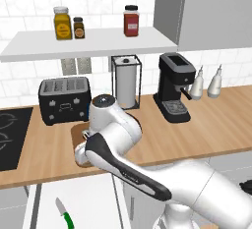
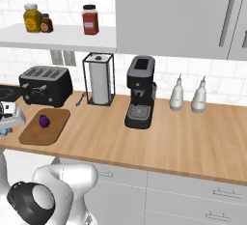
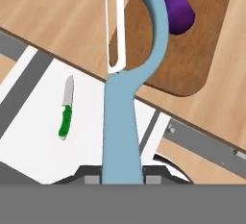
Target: Place the appropriate cutting tool for cutting the eggplant skin on the cutting board.
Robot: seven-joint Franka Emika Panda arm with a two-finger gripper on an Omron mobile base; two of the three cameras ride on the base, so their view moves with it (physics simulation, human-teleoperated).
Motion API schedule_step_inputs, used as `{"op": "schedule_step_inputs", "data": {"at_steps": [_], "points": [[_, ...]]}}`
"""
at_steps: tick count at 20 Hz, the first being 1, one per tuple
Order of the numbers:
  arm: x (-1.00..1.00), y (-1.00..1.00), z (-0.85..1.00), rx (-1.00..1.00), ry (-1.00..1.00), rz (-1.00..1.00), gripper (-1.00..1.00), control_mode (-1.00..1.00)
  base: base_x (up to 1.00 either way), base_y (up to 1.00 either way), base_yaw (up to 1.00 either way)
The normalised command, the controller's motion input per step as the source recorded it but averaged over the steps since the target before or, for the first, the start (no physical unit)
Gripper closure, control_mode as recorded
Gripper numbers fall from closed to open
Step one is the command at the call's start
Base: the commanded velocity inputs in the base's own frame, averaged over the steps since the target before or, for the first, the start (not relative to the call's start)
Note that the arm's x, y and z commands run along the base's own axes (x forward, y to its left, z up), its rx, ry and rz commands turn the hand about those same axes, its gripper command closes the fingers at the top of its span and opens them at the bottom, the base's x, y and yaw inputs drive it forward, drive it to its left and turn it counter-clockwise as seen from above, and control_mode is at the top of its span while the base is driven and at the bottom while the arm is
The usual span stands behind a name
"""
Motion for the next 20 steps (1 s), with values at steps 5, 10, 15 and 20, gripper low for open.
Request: {"op": "schedule_step_inputs", "data": {"at_steps": [5, 10, 15, 20], "points": [[0.29, 0.55, 0.09, -0.06, 0.09, 0.03, 1.0, -1.0, 0.0, 0.0, 0.0], [0.38, 0.28, -0.21, -0.07, 0.09, 0.07, 1.0, -1.0, 0.0, 0.0, 0.0], [0.43, -0.09, -0.14, 0.0, 0.02, 0.06, 1.0, -1.0, 0.0, 0.0, 0.0], [0.12, -0.07, -0.49, 0.0, 0.0, 0.07, 1.0, -1.0, 0.0, 0.0, 0.0]]}}
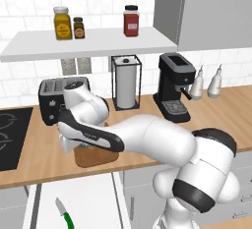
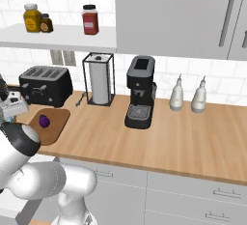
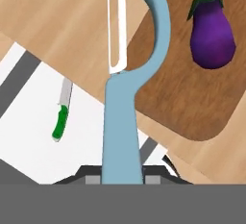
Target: Place the appropriate cutting tool for cutting the eggplant skin on the cutting board.
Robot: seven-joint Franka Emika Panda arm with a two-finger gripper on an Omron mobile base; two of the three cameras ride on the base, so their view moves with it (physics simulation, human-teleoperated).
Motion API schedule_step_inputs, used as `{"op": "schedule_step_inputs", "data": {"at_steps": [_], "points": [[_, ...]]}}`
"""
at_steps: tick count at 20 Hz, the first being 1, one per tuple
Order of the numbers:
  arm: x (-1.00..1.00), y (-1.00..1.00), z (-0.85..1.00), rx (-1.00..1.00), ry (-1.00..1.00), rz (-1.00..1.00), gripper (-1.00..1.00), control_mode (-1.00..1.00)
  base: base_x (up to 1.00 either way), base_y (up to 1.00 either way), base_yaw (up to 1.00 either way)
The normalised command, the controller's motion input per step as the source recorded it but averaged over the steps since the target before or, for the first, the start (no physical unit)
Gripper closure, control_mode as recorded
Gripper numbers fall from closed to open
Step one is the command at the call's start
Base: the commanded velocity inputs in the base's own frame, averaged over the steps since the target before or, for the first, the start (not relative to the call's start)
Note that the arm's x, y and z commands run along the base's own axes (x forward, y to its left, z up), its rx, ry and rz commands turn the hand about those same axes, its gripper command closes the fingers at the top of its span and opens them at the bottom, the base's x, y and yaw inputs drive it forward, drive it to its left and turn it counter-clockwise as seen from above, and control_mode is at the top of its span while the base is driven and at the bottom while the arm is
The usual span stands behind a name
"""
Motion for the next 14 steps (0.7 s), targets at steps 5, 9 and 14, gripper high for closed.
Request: {"op": "schedule_step_inputs", "data": {"at_steps": [5, 9, 14], "points": [[0.11, -0.12, -0.58, 0.0, 0.0, 0.05, 1.0, -1.0, 0.0, 0.0, 0.0], [0.31, -0.27, -0.34, 0.02, 0.0, 0.06, 1.0, -1.0, 0.0, 0.0, 0.0], [0.34, -0.06, -0.42, 0.01, 0.01, 0.02, 1.0, -1.0, 0.0, 0.0, 0.0]]}}
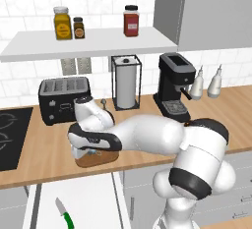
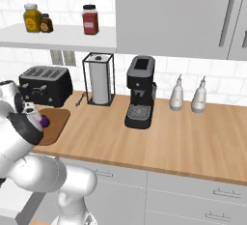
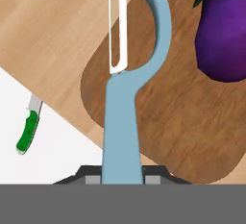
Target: Place the appropriate cutting tool for cutting the eggplant skin on the cutting board.
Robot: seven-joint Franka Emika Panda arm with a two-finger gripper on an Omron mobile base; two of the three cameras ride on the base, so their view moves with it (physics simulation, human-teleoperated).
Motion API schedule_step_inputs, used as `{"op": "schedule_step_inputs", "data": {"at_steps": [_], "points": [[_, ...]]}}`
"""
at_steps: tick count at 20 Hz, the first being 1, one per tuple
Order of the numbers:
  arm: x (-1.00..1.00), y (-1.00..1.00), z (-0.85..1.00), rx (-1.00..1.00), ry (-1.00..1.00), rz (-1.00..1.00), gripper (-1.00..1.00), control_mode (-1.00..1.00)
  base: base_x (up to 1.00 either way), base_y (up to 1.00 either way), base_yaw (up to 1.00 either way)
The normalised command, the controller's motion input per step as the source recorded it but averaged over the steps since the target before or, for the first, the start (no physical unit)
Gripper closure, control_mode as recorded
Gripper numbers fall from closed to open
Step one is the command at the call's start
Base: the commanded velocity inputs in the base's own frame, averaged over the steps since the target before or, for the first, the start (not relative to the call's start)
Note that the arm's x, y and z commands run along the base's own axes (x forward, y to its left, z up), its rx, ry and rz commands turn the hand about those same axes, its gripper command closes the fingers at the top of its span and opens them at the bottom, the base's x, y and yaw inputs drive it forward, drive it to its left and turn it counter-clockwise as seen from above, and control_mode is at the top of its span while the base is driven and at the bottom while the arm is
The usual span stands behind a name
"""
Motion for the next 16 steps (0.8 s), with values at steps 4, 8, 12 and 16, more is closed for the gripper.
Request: {"op": "schedule_step_inputs", "data": {"at_steps": [4, 8, 12, 16], "points": [[0.22, 0.0, -0.33, 0.02, 0.0, 0.0, 1.0, -1.0, 0.0, 0.0, 0.0], [0.37, 0.0, -0.21, 0.01, 0.01, 0.0, 1.0, -1.0, 0.0, 0.0, 0.0], [0.1, 0.0, -0.24, 0.0, 0.01, 0.0, 1.0, -1.0, 0.0, 0.0, 0.0], [0.03, 0.0, -0.21, 0.0, 0.0, 0.0, 1.0, -1.0, 0.0, 0.0, 0.0]]}}
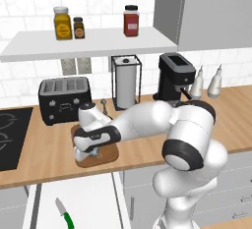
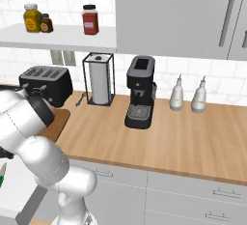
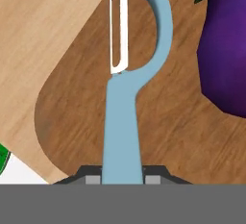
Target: Place the appropriate cutting tool for cutting the eggplant skin on the cutting board.
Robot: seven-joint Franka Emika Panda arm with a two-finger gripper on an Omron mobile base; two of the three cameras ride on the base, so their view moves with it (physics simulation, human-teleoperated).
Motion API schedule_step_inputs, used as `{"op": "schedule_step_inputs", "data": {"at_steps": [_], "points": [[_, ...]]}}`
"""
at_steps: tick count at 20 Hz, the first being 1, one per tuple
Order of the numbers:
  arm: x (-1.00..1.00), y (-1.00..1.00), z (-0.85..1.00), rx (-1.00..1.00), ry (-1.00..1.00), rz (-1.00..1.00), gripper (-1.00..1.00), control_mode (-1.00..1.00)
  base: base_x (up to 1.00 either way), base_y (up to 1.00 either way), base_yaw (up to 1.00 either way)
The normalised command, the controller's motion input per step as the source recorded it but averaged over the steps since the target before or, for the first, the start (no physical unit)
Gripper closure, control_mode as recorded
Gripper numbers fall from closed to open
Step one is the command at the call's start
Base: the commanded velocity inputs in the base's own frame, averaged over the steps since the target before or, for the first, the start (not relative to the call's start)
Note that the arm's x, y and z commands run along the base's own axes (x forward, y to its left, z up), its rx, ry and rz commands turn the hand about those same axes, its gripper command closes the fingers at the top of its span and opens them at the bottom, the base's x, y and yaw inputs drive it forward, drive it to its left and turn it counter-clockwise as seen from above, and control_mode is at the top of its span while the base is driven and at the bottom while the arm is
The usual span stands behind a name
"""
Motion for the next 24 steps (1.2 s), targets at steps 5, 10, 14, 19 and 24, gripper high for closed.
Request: {"op": "schedule_step_inputs", "data": {"at_steps": [5, 10, 14, 19, 24], "points": [[0.06, -0.01, -0.11, 0.0, 0.0, 0.0, 1.0, -1.0, 0.0, 0.0, 0.0], [0.07, 0.0, -0.05, 0.0, 0.0, 0.0, 1.0, -1.0, 0.0, 0.0, 0.0], [0.01, 0.0, -0.09, 0.0, 0.0, 0.0, 1.0, -1.0, 0.0, 0.0, 0.0], [0.0, 0.0, -0.06, 0.0, 0.0, 0.0, -1.0, -1.0, 0.0, 0.0, 0.0], [0.0, -0.08, 0.0, 0.0, 0.0, 0.0, -1.0, -1.0, 0.0, 0.0, 0.0]]}}
